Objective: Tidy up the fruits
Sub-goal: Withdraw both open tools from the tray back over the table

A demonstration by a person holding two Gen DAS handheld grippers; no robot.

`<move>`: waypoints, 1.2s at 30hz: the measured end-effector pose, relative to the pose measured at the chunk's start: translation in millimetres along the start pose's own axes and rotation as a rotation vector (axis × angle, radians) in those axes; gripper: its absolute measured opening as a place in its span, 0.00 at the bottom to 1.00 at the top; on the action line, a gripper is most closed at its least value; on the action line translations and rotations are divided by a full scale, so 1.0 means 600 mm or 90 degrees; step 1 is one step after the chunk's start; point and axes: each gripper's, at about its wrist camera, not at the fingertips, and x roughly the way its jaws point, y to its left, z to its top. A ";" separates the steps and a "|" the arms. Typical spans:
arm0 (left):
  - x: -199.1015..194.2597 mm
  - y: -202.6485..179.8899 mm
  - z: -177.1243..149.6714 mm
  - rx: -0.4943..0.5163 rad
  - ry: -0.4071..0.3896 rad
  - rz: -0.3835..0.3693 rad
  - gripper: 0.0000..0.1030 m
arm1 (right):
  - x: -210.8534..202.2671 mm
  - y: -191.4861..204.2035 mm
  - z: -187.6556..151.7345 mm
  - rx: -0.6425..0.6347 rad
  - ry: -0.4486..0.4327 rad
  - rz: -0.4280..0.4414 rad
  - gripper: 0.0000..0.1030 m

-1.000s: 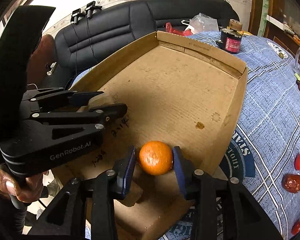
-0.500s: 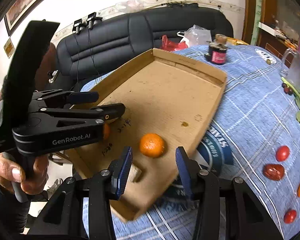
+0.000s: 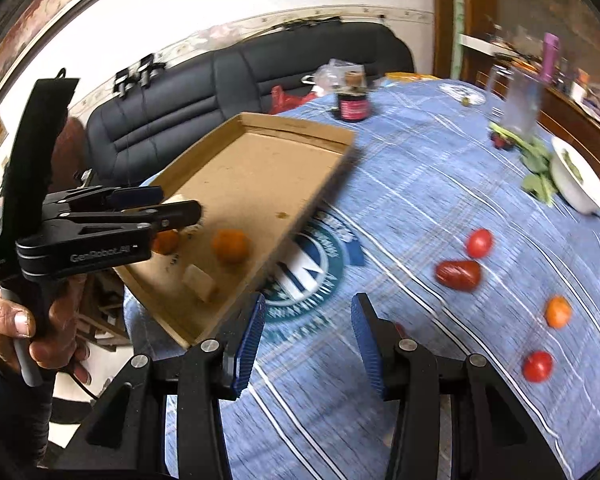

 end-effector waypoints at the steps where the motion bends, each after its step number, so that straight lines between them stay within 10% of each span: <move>1: -0.002 -0.007 -0.001 0.004 -0.001 -0.004 0.59 | -0.007 -0.011 -0.006 0.008 -0.002 -0.005 0.45; 36: 0.047 -0.259 0.009 0.167 0.043 -0.096 0.58 | -0.080 -0.264 -0.128 0.188 -0.007 -0.120 0.45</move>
